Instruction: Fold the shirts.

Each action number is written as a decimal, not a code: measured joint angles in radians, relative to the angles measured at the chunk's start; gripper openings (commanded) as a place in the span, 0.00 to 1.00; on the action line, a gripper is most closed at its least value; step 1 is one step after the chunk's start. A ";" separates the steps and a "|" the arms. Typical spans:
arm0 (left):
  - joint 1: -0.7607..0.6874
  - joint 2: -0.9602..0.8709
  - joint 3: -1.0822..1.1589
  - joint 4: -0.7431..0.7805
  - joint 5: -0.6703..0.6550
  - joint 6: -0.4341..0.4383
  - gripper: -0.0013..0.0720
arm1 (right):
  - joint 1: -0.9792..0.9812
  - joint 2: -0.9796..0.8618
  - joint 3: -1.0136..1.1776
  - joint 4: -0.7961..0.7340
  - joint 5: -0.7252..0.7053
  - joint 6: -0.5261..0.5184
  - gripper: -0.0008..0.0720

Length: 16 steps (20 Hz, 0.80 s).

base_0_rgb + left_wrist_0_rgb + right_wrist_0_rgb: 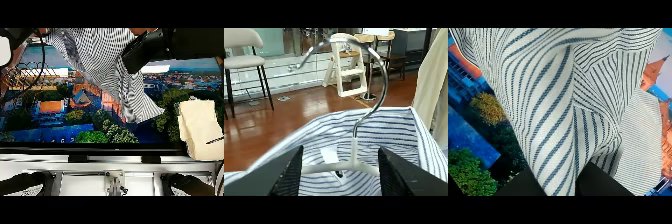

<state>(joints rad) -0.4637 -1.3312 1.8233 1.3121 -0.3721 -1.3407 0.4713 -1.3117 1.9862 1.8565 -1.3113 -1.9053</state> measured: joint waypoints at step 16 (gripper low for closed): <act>-0.029 -0.043 0.000 -0.008 0.123 -0.092 0.08 | 0.000 0.000 0.000 0.011 0.002 -0.005 0.40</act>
<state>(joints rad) -0.4923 -1.3739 1.8229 1.3037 -0.2493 -1.4330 0.4713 -1.3113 1.9862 1.8671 -1.3090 -1.9102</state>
